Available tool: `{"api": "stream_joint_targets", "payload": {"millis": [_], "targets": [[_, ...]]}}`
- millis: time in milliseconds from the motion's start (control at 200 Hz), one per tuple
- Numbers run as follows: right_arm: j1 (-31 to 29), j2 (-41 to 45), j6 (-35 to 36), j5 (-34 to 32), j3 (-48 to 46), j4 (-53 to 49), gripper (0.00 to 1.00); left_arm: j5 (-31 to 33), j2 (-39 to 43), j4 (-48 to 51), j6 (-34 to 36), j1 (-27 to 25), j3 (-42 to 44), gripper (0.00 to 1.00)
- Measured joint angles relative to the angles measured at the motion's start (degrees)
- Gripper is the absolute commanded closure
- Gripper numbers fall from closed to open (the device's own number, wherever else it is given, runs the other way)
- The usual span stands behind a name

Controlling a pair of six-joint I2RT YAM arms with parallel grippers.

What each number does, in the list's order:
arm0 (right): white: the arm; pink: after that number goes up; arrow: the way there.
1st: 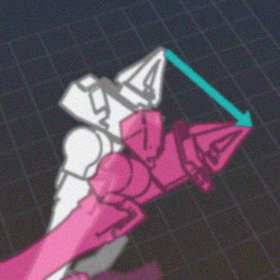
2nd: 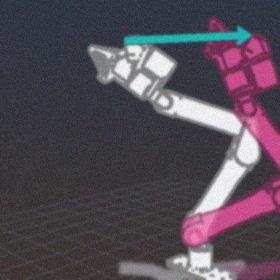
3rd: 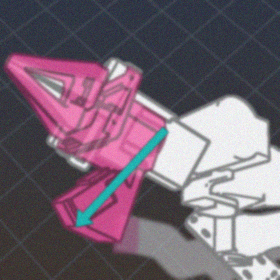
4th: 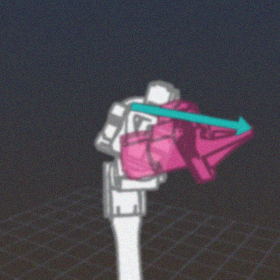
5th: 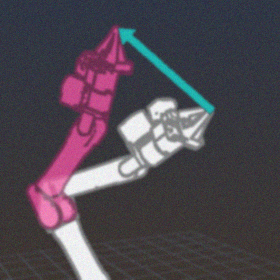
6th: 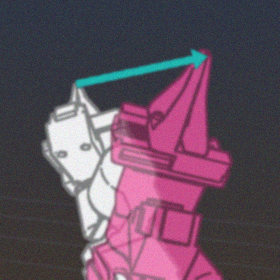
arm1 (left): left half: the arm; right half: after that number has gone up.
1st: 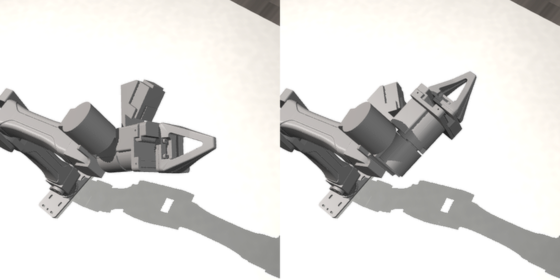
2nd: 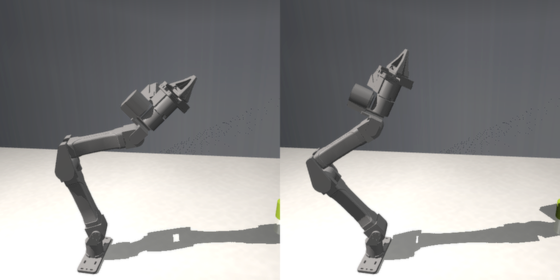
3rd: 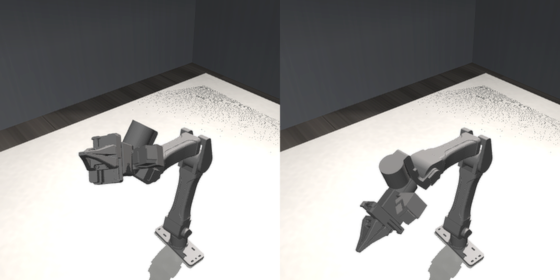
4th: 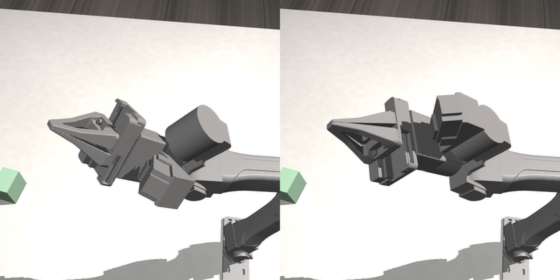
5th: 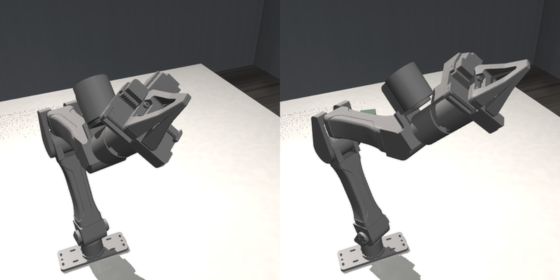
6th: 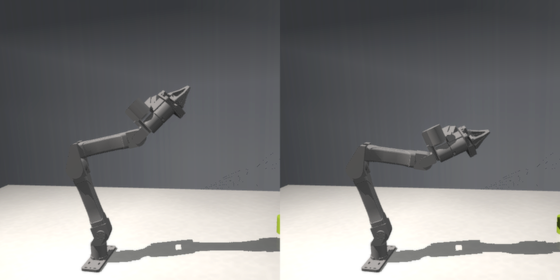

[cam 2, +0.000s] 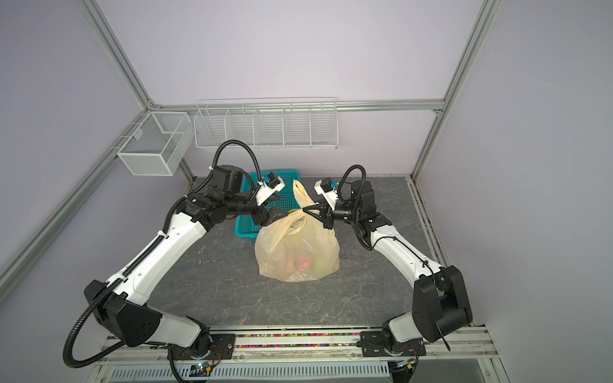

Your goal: Place the fake fruits into the plastic bag and tie a complex knot

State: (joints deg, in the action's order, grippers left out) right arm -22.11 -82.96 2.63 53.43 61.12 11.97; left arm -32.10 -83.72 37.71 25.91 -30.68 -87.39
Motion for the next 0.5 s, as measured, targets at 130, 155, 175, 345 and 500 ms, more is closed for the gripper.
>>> {"api": "stream_joint_targets", "payload": {"millis": [130,155,175,345,500], "targets": [[-0.1,1.2,1.2,0.2,0.0,-1.9,0.93,-5.4,-2.0,-2.9,-2.4,-0.2,-2.1,0.25],[-0.1,1.2,1.4,0.2,0.0,-2.2,0.93,-6.6,-3.1,-3.0,-2.9,-0.2,-3.3,0.24],[-0.1,1.3,1.6,0.2,0.0,-2.4,0.93,-7.4,-3.8,-3.1,-3.0,-0.2,-4.1,0.24],[-0.3,1.4,2.8,0.2,0.0,-4.7,0.93,-13.9,-10.3,-5.1,-6.6,-0.2,-10.4,0.25],[-0.7,1.4,3.4,0.2,0.0,-5.8,0.93,-17.9,-12.0,-7.9,-10.8,-0.2,-11.2,0.45]]}}
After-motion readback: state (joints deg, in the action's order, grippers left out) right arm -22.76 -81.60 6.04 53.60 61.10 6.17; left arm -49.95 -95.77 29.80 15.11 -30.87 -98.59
